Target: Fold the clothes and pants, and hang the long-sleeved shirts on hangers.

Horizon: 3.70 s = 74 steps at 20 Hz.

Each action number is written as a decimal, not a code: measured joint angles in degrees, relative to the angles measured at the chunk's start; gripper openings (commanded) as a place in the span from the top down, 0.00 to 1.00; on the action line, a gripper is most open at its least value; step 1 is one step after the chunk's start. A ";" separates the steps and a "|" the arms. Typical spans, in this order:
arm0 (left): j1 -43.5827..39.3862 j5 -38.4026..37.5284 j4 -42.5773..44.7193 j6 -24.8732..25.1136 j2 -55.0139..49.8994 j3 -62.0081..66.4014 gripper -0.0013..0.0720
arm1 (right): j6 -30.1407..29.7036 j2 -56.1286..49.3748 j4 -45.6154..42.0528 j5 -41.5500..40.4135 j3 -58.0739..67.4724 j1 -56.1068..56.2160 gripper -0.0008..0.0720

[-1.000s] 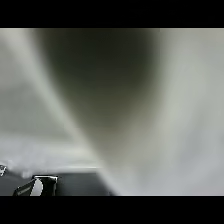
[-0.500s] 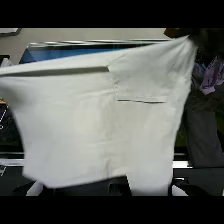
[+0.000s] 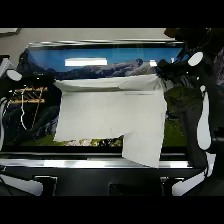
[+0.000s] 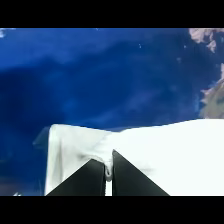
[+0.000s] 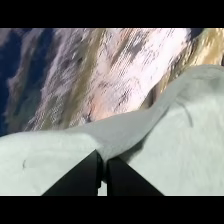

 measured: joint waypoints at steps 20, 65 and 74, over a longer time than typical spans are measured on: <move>-2.12 -30.40 4.04 -6.36 -9.29 6.75 0.96 | -1.73 -1.05 -16.33 23.54 -0.37 -1.07 0.94; 12.35 -30.84 8.96 -5.70 21.51 -27.47 0.37 | -26.38 39.58 1.62 15.15 -79.60 -21.38 0.45; 12.66 -28.72 4.90 -4.61 21.64 -30.91 0.37 | -26.64 41.57 7.37 10.12 -84.54 -21.38 0.94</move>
